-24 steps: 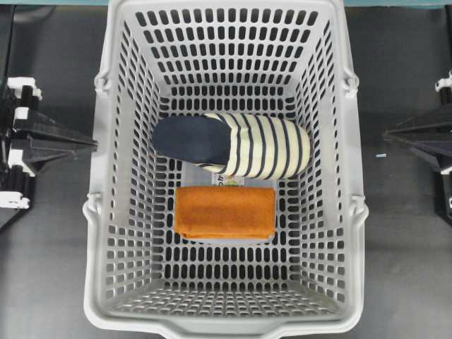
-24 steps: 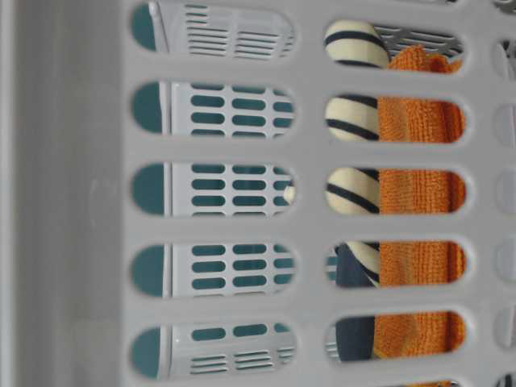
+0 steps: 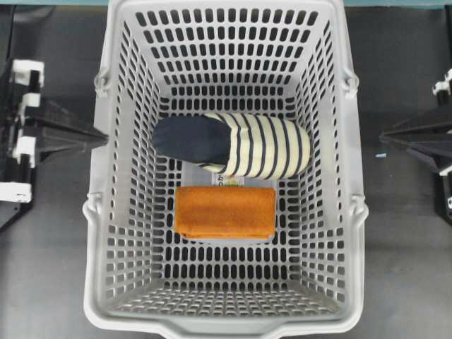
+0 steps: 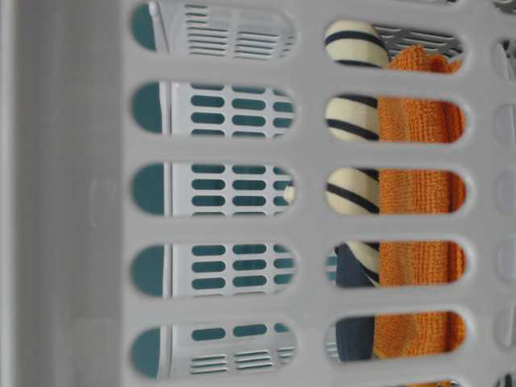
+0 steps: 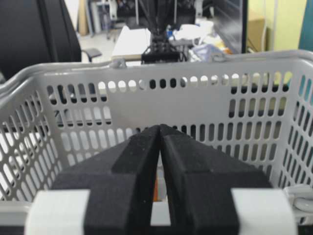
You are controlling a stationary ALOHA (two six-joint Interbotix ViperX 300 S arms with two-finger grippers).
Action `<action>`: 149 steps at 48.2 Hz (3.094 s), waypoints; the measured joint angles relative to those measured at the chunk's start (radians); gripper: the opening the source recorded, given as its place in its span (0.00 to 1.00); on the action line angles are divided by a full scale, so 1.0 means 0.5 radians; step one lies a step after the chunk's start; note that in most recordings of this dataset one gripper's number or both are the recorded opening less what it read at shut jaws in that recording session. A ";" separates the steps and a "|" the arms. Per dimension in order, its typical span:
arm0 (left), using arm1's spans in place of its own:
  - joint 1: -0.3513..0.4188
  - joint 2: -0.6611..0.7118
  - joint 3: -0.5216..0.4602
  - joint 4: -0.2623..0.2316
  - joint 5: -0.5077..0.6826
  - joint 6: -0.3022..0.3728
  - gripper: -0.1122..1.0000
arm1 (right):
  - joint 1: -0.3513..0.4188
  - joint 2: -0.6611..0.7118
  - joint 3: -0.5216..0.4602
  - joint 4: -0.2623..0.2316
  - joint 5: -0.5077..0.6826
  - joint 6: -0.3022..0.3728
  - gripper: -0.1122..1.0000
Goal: Pick up the orange cloth from the shopping basket with the left arm.
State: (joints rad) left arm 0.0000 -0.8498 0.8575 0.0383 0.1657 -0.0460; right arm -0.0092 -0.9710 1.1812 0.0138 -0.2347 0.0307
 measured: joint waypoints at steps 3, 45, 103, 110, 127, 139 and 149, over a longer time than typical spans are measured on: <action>-0.006 0.058 -0.089 0.000 0.098 -0.003 0.10 | -0.021 -0.003 0.000 0.000 0.012 -0.003 0.12; -0.172 1.310 -1.230 0.006 1.031 -0.025 0.55 | -0.058 -0.110 -0.015 0.000 0.135 0.000 0.78; -0.267 2.095 -1.390 0.006 1.307 -0.252 0.54 | -0.064 -0.187 -0.006 0.000 0.135 0.000 0.78; -0.252 2.056 -1.393 0.006 1.316 -0.249 0.24 | -0.061 -0.196 -0.006 0.003 0.135 0.000 0.78; -0.245 1.798 -1.804 0.006 1.718 -0.233 0.24 | -0.067 -0.242 0.000 0.000 0.138 0.000 0.78; -0.202 1.767 -2.322 0.006 2.191 -0.233 0.24 | -0.071 -0.282 0.000 0.000 0.156 0.000 0.78; -0.166 1.792 -2.485 0.006 2.381 -0.233 0.24 | -0.071 -0.298 0.000 0.000 0.169 0.000 0.78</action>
State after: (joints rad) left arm -0.0828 0.0460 -0.3850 0.0414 1.3560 -0.1626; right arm -0.0445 -1.1198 1.1812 0.0138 -0.1503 0.0307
